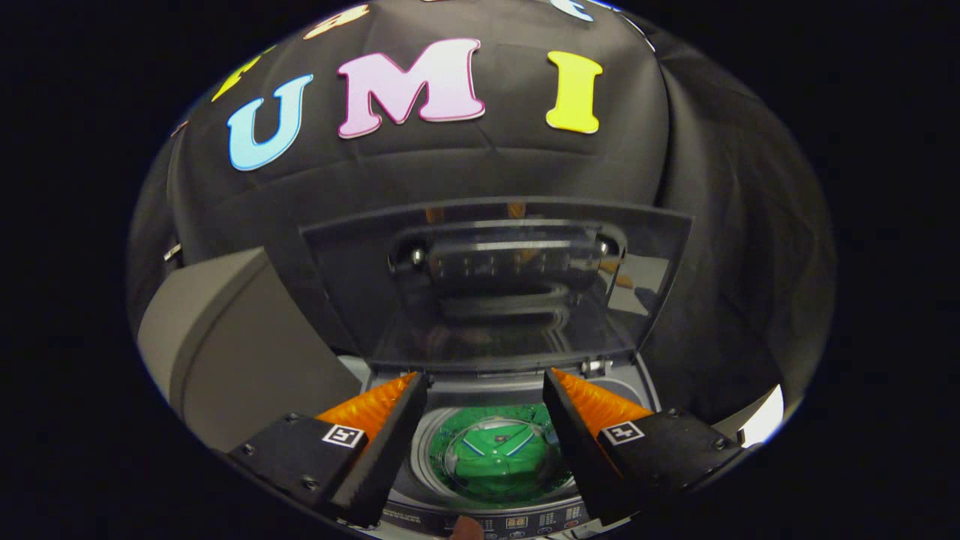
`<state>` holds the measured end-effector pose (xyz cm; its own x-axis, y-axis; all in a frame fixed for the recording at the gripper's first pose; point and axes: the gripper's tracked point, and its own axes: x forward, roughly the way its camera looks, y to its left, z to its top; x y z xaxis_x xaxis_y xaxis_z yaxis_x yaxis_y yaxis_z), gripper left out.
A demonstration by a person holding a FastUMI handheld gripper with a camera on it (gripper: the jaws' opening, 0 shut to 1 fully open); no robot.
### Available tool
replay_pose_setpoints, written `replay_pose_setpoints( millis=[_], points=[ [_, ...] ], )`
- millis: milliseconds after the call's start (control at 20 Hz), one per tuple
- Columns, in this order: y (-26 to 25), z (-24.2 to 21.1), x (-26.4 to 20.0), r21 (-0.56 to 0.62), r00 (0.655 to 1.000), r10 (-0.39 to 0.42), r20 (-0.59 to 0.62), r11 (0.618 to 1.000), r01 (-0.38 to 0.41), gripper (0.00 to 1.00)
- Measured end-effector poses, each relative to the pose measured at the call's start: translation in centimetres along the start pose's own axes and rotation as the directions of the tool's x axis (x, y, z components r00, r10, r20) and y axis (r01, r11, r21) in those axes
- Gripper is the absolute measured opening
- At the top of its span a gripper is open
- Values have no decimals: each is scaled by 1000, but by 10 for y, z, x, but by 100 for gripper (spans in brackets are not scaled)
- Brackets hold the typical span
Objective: Put the clothes into the washing machine and then close the washing machine lid.
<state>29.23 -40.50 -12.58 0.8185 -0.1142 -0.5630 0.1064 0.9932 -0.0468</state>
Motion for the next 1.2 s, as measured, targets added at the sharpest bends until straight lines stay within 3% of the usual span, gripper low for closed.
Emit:
replay_pose_setpoints(
  millis=[350,550,750,1200],
  points=[
    [5,113,-26,-48,982,3,189,999,6,98],
    [5,163,-13,-24,967,8,256,1000,-2,99],
    [8,178,17,-33,969,19,246,999,-11,99],
    [3,157,79,-17,990,9,144,1000,-6,99]
  ],
)
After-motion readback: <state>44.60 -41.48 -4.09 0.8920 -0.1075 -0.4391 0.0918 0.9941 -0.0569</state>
